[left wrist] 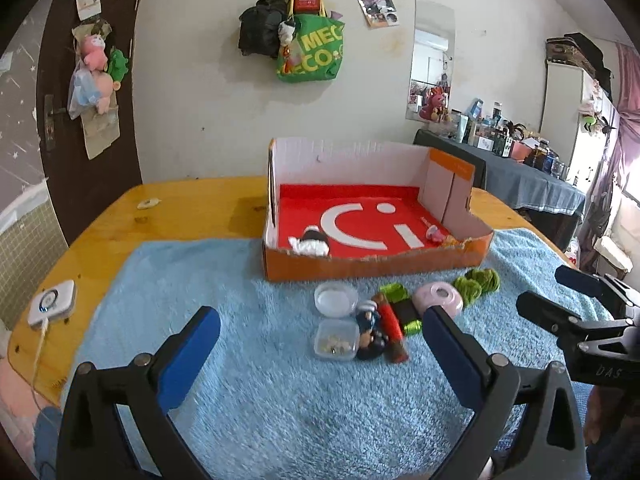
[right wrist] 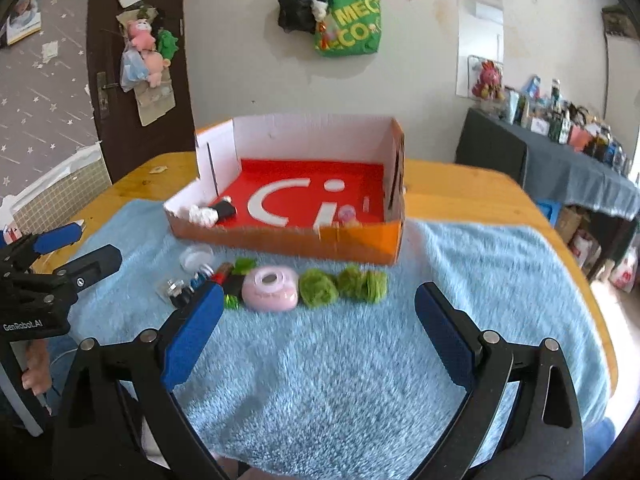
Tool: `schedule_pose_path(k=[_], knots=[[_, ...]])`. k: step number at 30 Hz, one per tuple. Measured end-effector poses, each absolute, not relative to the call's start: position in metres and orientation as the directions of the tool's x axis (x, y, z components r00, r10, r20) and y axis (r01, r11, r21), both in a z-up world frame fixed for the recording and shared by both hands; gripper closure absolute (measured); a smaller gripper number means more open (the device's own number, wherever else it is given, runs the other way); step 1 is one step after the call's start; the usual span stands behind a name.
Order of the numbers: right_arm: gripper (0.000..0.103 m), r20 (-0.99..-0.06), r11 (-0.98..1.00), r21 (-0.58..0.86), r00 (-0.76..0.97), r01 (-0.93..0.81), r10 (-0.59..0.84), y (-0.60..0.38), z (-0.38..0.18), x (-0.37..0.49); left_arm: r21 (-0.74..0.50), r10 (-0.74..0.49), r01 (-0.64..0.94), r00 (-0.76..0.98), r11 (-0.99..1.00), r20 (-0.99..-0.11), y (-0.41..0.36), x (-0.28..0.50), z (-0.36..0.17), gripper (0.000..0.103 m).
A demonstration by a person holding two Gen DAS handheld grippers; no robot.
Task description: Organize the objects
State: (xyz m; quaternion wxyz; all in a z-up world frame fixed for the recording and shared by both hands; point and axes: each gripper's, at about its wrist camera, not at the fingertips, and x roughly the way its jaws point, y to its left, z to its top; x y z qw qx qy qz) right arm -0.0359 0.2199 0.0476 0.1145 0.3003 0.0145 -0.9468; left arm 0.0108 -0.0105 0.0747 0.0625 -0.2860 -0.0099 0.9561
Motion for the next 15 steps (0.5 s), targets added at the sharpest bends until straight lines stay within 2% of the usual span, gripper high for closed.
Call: schedule_pose_path(k=[15], knots=[[0.005,-0.610,-0.983,0.034,-0.776,0.178,-0.162,0.220,0.010,-0.034,-0.061,0.111,-0.093,-0.776,-0.994,-0.621,-0.002,0.009,0.031,0.000]])
